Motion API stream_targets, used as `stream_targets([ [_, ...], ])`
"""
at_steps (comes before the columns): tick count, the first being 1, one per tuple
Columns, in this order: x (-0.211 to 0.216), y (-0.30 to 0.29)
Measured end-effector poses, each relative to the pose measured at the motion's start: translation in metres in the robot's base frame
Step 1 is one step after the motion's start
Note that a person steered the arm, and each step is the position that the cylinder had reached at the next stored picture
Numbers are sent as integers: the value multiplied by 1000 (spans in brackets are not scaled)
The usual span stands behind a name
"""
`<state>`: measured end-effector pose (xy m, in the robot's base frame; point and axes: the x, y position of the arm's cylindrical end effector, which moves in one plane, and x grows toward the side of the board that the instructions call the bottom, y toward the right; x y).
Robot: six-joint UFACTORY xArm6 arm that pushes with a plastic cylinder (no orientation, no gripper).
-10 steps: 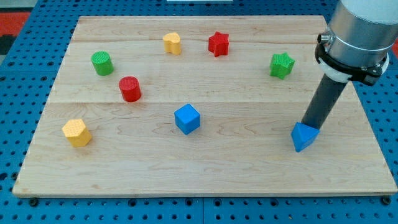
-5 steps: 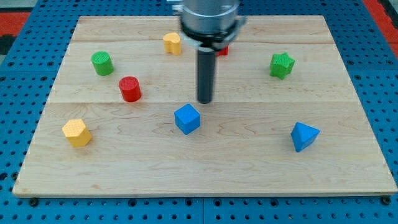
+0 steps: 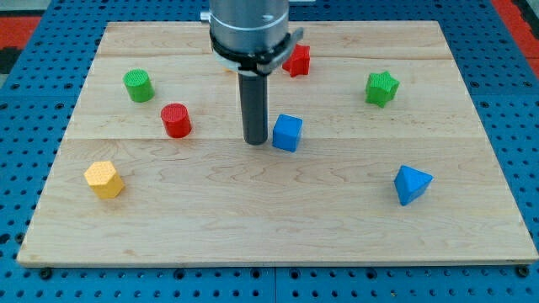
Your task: Slide the blue cube close to blue triangle
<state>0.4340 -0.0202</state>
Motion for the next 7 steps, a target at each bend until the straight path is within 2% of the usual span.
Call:
stream_targets([
  [1, -15, 38],
  [2, -1, 90],
  [3, -1, 111],
  [4, 21, 85],
  [5, 31, 92],
  [6, 43, 72],
  [7, 79, 70],
])
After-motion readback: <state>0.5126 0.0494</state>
